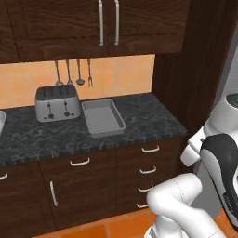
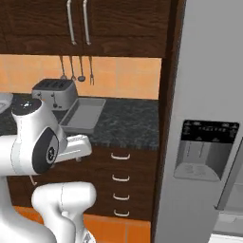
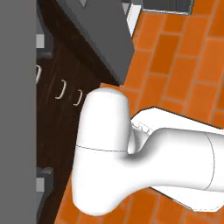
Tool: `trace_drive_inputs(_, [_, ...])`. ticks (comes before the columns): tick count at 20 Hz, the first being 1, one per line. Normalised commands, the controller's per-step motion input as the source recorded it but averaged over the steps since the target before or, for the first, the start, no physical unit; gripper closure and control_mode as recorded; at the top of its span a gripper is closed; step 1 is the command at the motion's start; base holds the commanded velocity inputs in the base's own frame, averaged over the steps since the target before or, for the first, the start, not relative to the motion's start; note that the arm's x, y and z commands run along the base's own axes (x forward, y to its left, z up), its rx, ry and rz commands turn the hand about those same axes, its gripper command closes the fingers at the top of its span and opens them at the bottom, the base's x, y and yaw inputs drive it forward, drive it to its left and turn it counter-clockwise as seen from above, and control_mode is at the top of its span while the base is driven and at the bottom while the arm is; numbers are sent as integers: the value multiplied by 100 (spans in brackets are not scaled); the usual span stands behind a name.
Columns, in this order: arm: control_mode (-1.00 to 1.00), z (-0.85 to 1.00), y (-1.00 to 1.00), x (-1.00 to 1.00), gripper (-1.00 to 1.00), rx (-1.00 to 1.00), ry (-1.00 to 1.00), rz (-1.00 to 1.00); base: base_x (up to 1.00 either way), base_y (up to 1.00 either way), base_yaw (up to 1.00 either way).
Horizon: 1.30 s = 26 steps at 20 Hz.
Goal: Place one lemon wedge and one chicken drumstick in each tupperware on the nearby counter, to pack two identical lunches.
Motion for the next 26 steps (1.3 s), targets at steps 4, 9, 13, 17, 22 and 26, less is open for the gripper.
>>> trace_drive_inputs(4, [100, 0, 0, 0, -100, 0, 0, 0, -62, -61, -6])
trace_drive_inputs(9, [100, 0, 0, 0, -100, 0, 0, 0, 15, -96, 0])
trace_drive_inputs(13, [100, 0, 0, 0, -100, 0, 0, 0, 27, -100, 0])
trace_drive_inputs(17, [100, 0, 0, 0, -100, 0, 0, 0, 20, -95, 0])
trace_drive_inputs(22, [100, 0, 0, 0, -100, 0, 0, 0, 40, -52, 0])
trace_drive_inputs(26, [100, 0, 0, 0, -100, 0, 0, 0, 52, -57, 0])
